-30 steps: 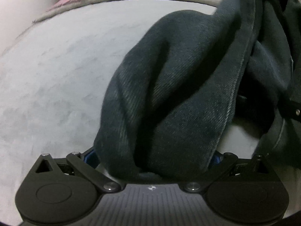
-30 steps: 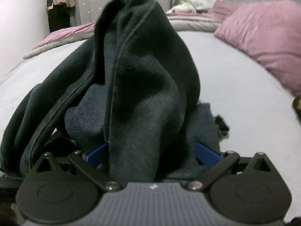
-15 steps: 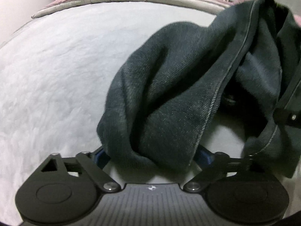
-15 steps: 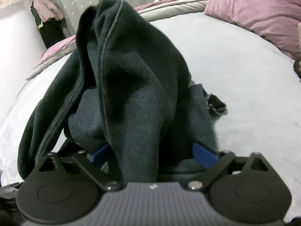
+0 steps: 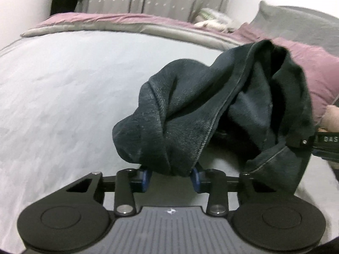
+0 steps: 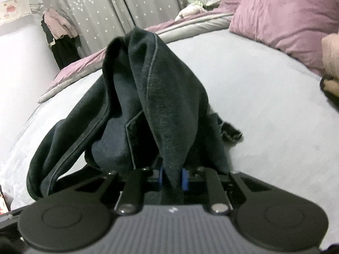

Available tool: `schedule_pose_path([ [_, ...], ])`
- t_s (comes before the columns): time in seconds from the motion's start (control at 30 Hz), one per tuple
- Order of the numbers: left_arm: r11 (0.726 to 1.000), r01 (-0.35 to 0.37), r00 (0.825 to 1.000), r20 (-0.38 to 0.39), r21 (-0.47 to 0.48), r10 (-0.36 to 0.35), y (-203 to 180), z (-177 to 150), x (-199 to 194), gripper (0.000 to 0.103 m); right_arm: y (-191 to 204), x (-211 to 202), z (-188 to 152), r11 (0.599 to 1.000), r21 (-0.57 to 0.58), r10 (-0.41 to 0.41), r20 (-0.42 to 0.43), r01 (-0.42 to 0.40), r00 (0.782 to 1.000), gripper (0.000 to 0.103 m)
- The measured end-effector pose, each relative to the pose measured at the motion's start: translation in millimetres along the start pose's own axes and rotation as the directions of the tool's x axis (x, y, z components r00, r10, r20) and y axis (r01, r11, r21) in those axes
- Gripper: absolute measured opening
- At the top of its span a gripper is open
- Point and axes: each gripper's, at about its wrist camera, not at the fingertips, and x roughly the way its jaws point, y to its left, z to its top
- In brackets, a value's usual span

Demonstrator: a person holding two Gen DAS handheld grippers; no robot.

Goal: Fold clothes

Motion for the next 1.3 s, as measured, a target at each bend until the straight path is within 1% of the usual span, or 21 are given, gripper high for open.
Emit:
schedule_pose_path([
  [0.1,0.998,0.052,0.998,0.023,0.025,-0.052,-1.1,-2.3,-13.0,0.025,-4.5,-4.9,1.4,1.0,-0.011,0.003,-0.001,-0.003,1.0,0.018],
  [0.13,0.997,0.07,0.997,0.027,0.038,-0.071,-1.2,-2.7,-16.5,0.022,-5.9,-7.4,1.6,1.0,-0.011,0.005,0.002,-0.005,1.0,0.024],
  [0.17,0.995,0.083,0.996,0.029,0.051,-0.085,-25.1,-7.6,-10.1,0.02,-7.0,-10.6,1.9,1.0,-0.013,0.008,0.009,-0.008,1.0,0.027],
  [0.2,0.992,0.106,0.994,0.029,0.065,-0.108,-31.4,-9.5,-10.2,0.019,-8.1,-13.9,2.2,1.0,-0.014,0.011,0.015,-0.011,1.0,0.029],
  [0.27,0.986,0.143,0.989,0.022,0.088,-0.145,-37.6,-0.5,-5.8,0.017,-9.3,-22.1,3.1,1.0,-0.017,0.02,0.032,-0.02,0.999,0.038],
  [0.33,0.977,0.18,0.983,0.014,0.114,-0.183,-39.6,1.9,-6.9,0.014,-6.2,-30.7,4.7,0.999,-0.026,0.038,0.051,-0.037,0.998,0.044],
  [0.37,0.972,0.199,0.979,0.009,0.127,-0.202,-40.5,3.1,-7.5,0.0,-4.8,-33.9,5.1,0.998,-0.031,0.053,0.058,-0.051,0.997,0.048],
  [0.43,0.956,0.241,0.97,0.003,0.168,-0.245,-48.1,-2.1,-11.6,0.0,-0.9,-39.9,5.3,0.995,-0.043,0.092,0.064,-0.09,0.994,0.052],
  [0.53,0.91,0.332,0.939,0.005,0.248,-0.344,-59.0,-11.5,-24.3,0.0,7.8,-43.2,4.4,0.985,-0.047,0.169,0.038,-0.167,0.985,0.054],
  [0.57,0.896,0.346,0.932,0.005,0.279,-0.362,-64.3,-13.0,-27.7,0.0,11.0,-43.0,3.9,0.98,-0.044,0.197,0.025,-0.195,0.98,0.055],
  [0.6,0.882,0.352,0.929,0.002,0.314,-0.371,-70.0,-14.7,-30.6,0.0,14.2,-42.8,3.5,0.974,-0.04,0.224,0.012,-0.224,0.974,0.056],
  [0.63,0.874,0.354,0.928,-0.006,0.332,-0.373,-71.0,-18.3,-33.4,0.0,17.0,-41.8,3.3,0.968,-0.034,0.25,-0.001,-0.249,0.968,0.056],
  [0.7,0.868,0.353,0.931,-0.039,0.35,-0.363,-75.7,-21.0,-33.0,0.0,21.8,-37.1,4.2,0.958,-0.019,0.285,-0.028,-0.286,0.958,0.057],
  [0.8,0.876,0.324,0.943,-0.053,0.358,-0.327,-75.8,-19.7,-27.6,0.0,32.2,-30.9,4.6,0.953,-0.024,0.302,-0.054,-0.303,0.952,0.057],
  [0.9,0.887,0.314,0.947,-0.047,0.338,-0.318,-67.4,-15.3,-30.1,0.004,41.7,-27.4,4.4,0.949,-0.03,0.31,-0.072,-0.313,0.948,0.059],
  [0.97,0.896,0.308,0.949,-0.036,0.321,-0.313,-61.1,-13.4,-32.7,0.013,48.4,-25.1,1.3,0.948,-0.028,0.314,-0.087,-0.317,0.946,0.06],
  [1.0,0.901,0.301,0.951,-0.028,0.314,-0.308,-56.9,-12.7,-35.4,0.015,51.7,-23.3,-0.3,0.948,-0.026,0.314,-0.096,-0.318,0.945,0.06],
  [1.07,0.908,0.289,0.954,-0.012,0.305,-0.299,-51.5,-10.1,-39.6,0.028,56.5,-17.9,-2.6,0.949,-0.02,0.309,-0.12,-0.313,0.944,0.061],
  [1.13,0.914,0.274,0.958,-0.001,0.299,-0.287,-45.4,-6.1,-43.7,0.036,61.3,-11.1,-5.1,0.952,-0.015,0.3,-0.141,-0.305,0.943,0.061],
  [1.23,0.927,0.248,0.964,0.021,0.281,-0.264,-35.4,0.8,-48.0,0.041,68.3,-0.7,-8.7,0.957,-0.015,0.283,-0.17,-0.29,0.944,0.061],
  [1.3,0.942,0.228,0.969,0.037,0.248,-0.244,-26.2,6.2,-48.1,0.043,72.8,6.2,-11.9,0.96,-0.02,0.272,-0.187,-0.28,0.944,0.061],
])
